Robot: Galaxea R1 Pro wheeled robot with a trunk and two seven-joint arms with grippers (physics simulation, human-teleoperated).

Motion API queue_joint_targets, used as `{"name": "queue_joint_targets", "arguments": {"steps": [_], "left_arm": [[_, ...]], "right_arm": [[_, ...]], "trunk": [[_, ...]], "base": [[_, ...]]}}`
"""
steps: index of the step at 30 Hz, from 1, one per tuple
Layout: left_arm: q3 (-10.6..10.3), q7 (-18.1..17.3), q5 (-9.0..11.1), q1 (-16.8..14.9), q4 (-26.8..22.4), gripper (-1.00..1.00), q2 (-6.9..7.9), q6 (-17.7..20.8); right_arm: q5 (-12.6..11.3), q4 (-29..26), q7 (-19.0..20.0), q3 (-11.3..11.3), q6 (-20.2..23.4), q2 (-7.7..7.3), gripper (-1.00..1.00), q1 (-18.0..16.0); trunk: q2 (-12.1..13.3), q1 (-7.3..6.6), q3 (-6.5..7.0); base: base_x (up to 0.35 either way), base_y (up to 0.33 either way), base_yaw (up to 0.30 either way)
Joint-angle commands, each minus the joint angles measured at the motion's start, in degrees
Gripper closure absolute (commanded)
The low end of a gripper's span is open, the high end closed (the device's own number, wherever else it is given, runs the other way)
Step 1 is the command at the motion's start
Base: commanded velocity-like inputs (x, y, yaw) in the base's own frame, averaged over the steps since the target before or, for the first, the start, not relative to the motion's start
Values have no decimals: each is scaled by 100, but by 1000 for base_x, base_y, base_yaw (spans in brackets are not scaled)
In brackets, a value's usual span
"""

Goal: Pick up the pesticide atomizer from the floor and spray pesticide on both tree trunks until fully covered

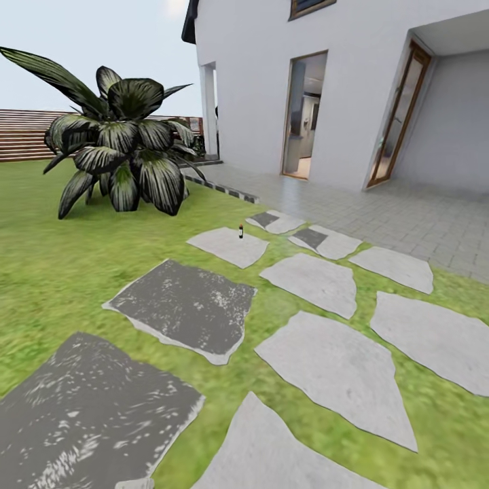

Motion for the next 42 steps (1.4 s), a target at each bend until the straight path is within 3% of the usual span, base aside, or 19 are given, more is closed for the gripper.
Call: {"name": "queue_joint_targets", "arguments": {"steps": [1,42], "left_arm": [[0,0,0,0,0,-100,0,0],[0,0,0,0,0,-100,0,0]], "right_arm": [[0,0,0,0,0,0,-100,0],[0,0,0,0,0,0,-100,0]], "trunk": [[0,0,0],[0,0,0]], "base": [[340,0,0],[340,0,0]]}}
